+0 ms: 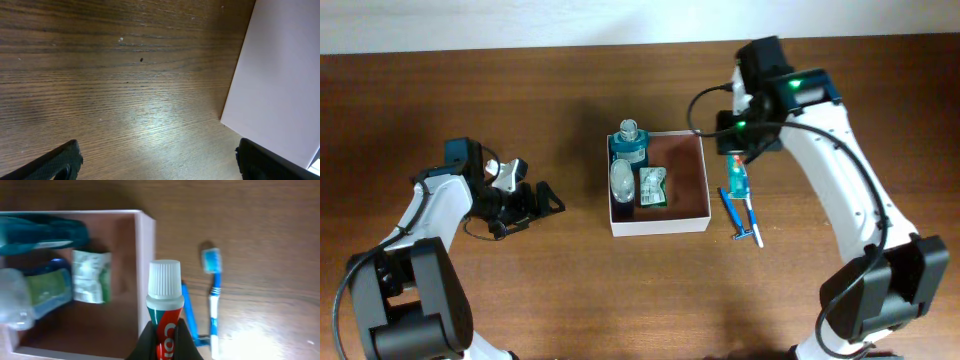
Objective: Pack container
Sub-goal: 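Lift the Colgate tube and carry it left into the pink box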
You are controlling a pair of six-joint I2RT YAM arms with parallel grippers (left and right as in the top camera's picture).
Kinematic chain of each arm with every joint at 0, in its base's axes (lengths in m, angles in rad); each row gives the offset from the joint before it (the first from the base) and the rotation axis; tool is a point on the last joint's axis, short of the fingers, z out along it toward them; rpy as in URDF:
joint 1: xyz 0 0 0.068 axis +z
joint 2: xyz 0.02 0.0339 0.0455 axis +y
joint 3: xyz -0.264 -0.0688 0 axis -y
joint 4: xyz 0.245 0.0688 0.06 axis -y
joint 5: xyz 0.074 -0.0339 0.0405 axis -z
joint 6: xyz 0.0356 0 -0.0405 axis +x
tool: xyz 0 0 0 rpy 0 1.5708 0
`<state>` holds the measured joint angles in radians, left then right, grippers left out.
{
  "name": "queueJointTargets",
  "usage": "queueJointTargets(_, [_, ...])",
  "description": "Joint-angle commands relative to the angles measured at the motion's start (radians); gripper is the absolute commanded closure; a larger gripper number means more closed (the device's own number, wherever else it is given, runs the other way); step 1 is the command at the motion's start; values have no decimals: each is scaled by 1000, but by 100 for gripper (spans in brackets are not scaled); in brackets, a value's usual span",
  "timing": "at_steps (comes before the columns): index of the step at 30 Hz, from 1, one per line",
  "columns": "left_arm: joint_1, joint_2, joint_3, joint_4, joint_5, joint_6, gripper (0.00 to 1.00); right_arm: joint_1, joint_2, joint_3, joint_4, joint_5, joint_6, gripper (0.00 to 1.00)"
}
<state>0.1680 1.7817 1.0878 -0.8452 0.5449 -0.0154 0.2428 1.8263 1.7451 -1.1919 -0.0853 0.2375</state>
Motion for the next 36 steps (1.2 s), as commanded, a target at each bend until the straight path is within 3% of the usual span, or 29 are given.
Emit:
queueJointTargets(1, [3,-26,-6,-1,3,12,1,49,-17,21,21,-12,65,96])
queueJointTargets(13, [3,-26,-6,-1,3,12,1,170,45,18,67,18,93,96])
queueJointTargets(36, [3,-26,-6,-1,3,13,1,177,172,-6,135,18,116,96])
